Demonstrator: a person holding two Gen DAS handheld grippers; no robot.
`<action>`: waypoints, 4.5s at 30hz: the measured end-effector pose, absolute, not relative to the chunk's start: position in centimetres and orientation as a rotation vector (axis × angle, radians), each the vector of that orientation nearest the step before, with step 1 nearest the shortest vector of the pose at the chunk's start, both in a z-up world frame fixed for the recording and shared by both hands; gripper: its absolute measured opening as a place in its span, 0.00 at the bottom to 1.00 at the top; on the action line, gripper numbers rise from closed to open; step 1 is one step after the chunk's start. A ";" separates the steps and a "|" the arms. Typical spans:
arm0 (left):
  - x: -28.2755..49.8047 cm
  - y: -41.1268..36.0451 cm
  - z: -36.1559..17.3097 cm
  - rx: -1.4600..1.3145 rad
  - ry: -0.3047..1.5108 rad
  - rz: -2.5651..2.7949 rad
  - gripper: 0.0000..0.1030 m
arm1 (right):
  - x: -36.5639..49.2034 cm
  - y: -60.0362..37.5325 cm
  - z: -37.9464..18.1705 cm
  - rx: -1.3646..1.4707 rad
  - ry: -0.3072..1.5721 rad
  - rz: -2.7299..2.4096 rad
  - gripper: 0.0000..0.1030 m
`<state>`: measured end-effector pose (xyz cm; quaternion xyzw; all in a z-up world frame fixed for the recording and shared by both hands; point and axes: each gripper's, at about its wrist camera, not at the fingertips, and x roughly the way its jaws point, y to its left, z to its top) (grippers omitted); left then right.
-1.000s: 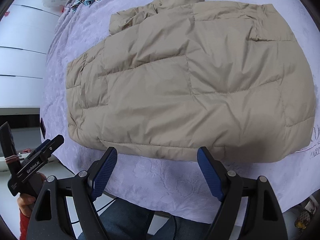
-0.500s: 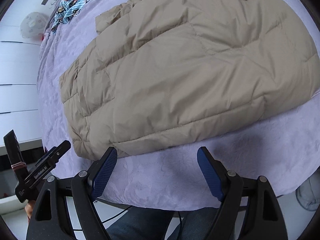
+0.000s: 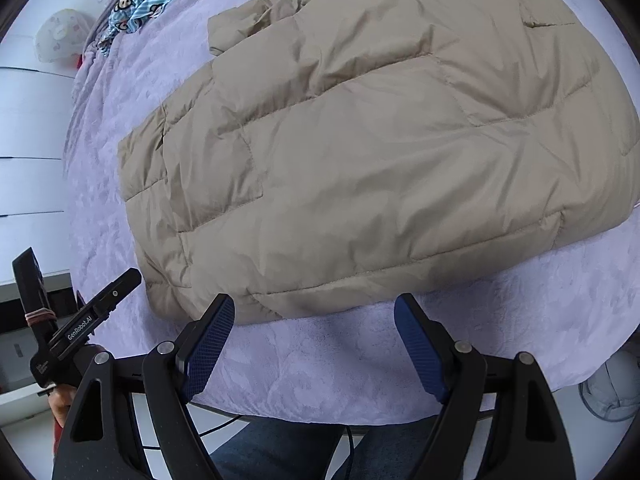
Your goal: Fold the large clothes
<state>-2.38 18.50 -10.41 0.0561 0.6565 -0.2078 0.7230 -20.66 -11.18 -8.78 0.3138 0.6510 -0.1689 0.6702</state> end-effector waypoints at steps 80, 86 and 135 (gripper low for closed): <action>-14.6 -32.0 -7.2 0.375 1.539 -1.308 0.67 | -39.2 -27.1 -0.6 1.033 0.913 -0.231 0.85; -10.0 -26.8 -0.6 0.340 1.181 -1.183 0.67 | -34.8 -26.5 -2.2 0.731 1.058 -0.466 0.17; -11.5 -22.2 -4.0 0.396 1.165 -0.721 0.70 | -37.4 -34.6 -7.1 0.706 1.244 -0.479 0.23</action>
